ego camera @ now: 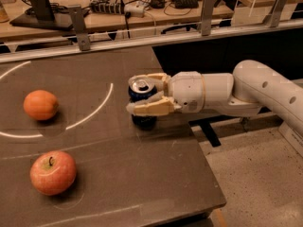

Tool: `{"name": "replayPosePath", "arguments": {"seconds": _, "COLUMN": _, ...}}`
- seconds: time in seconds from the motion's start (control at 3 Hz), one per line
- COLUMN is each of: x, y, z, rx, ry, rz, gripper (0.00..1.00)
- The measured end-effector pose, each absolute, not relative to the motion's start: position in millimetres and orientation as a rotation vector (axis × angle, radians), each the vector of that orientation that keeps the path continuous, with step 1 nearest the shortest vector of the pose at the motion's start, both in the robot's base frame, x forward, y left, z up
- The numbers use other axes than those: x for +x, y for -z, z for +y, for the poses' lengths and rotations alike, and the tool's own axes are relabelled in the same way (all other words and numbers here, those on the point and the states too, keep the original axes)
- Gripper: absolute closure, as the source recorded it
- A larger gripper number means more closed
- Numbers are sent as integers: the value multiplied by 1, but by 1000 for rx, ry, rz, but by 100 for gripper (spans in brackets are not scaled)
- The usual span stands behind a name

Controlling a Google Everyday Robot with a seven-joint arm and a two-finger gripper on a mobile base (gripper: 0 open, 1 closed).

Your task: Knock pepsi can over

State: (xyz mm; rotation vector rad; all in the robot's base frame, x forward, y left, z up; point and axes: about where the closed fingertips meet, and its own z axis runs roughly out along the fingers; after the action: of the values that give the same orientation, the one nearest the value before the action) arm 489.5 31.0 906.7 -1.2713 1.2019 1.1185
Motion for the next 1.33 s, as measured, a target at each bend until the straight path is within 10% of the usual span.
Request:
{"name": "replayPosePath", "arguments": {"seconds": 0.33, "x": 495, "y": -940, "z": 27, "rx": -1390, "ry": -1041, "rz": 1165, "gripper": 95}}
{"name": "replayPosePath", "arguments": {"seconds": 1.33, "x": 497, "y": -1014, "z": 107, "rx": -2124, "ry": -551, "rz": 899, "gripper": 100}}
